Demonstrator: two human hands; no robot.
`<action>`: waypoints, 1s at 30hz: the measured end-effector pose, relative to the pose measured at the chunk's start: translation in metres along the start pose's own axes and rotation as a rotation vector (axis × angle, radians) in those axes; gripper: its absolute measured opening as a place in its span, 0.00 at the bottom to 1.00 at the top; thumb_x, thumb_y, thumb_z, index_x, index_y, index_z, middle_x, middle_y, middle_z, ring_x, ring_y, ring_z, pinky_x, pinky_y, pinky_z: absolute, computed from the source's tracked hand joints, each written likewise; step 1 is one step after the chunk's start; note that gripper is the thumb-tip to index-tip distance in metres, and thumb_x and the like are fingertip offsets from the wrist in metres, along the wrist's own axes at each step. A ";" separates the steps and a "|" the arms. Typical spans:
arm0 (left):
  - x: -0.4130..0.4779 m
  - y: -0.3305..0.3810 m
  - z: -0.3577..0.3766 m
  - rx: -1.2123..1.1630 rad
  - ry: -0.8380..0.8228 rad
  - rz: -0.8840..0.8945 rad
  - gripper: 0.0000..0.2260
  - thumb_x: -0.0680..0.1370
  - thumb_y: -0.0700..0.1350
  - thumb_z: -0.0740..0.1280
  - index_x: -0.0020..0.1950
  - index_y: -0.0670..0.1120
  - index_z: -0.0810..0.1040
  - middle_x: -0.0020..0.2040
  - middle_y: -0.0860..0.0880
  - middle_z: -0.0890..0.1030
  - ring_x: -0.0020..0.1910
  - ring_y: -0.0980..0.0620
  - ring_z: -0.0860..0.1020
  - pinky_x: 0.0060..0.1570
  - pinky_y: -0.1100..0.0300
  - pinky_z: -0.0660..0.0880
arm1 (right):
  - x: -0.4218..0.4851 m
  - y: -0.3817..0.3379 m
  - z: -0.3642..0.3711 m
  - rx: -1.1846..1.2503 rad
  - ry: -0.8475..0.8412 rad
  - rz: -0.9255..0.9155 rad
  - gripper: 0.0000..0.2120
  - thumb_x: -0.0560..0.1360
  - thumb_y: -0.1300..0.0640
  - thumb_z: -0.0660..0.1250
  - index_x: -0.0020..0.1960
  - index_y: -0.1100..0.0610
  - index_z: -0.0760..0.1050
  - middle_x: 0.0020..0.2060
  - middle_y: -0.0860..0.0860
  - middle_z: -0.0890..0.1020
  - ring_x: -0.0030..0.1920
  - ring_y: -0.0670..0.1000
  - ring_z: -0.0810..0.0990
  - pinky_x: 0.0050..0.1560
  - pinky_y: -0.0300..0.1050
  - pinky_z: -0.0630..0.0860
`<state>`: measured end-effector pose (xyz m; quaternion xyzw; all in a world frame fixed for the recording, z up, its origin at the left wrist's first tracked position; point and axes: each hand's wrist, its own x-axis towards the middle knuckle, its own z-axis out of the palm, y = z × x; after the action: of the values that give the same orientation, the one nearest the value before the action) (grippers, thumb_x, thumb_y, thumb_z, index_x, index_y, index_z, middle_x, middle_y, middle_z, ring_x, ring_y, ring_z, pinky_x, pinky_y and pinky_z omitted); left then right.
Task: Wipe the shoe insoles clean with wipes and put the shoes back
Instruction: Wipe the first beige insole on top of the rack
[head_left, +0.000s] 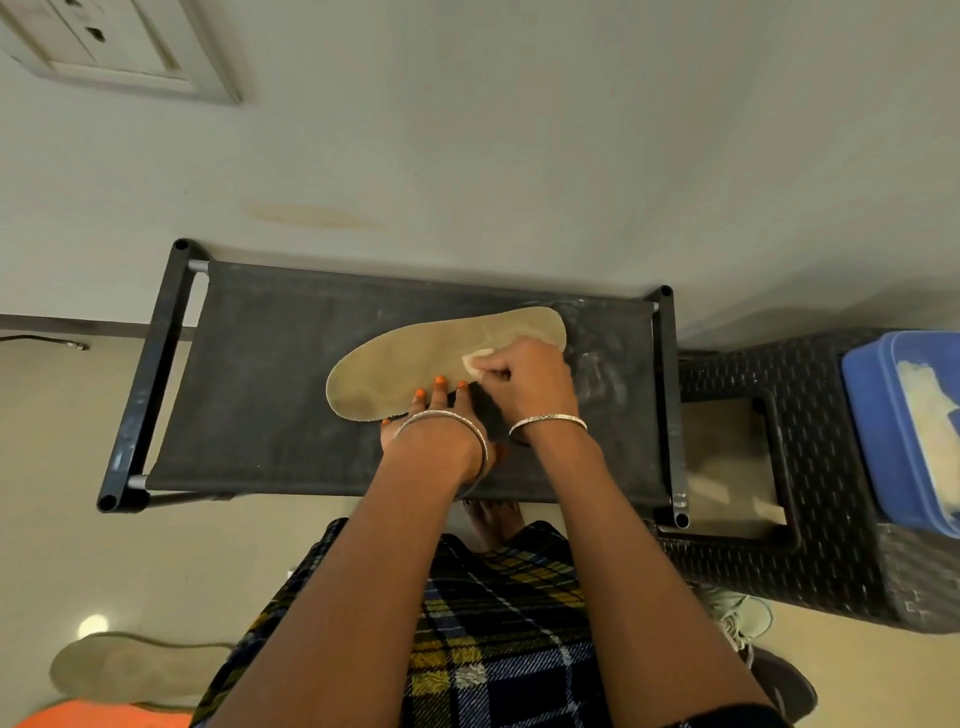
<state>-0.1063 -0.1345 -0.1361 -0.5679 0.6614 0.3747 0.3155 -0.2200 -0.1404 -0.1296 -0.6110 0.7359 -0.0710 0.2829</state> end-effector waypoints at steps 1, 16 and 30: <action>-0.001 0.000 0.000 -0.003 0.002 0.003 0.41 0.78 0.64 0.59 0.79 0.52 0.36 0.79 0.48 0.36 0.78 0.43 0.41 0.75 0.41 0.49 | -0.001 -0.003 0.001 0.014 -0.039 -0.029 0.10 0.78 0.50 0.68 0.55 0.51 0.85 0.51 0.52 0.86 0.52 0.56 0.82 0.51 0.47 0.79; -0.002 -0.010 -0.003 0.027 -0.006 0.031 0.40 0.78 0.65 0.58 0.78 0.55 0.36 0.78 0.51 0.32 0.77 0.44 0.34 0.75 0.39 0.47 | 0.009 -0.003 0.000 0.015 0.104 0.078 0.10 0.79 0.48 0.67 0.57 0.47 0.84 0.51 0.50 0.86 0.52 0.56 0.83 0.51 0.47 0.80; -0.002 -0.016 -0.005 0.037 -0.036 0.015 0.41 0.77 0.67 0.58 0.78 0.55 0.33 0.77 0.51 0.31 0.77 0.42 0.34 0.74 0.38 0.46 | 0.010 0.006 -0.007 0.017 0.226 0.184 0.10 0.79 0.53 0.67 0.58 0.47 0.83 0.54 0.50 0.85 0.53 0.56 0.83 0.52 0.48 0.79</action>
<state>-0.0903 -0.1387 -0.1343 -0.5503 0.6668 0.3748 0.3349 -0.2300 -0.1503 -0.1297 -0.5267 0.8154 -0.1193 0.2088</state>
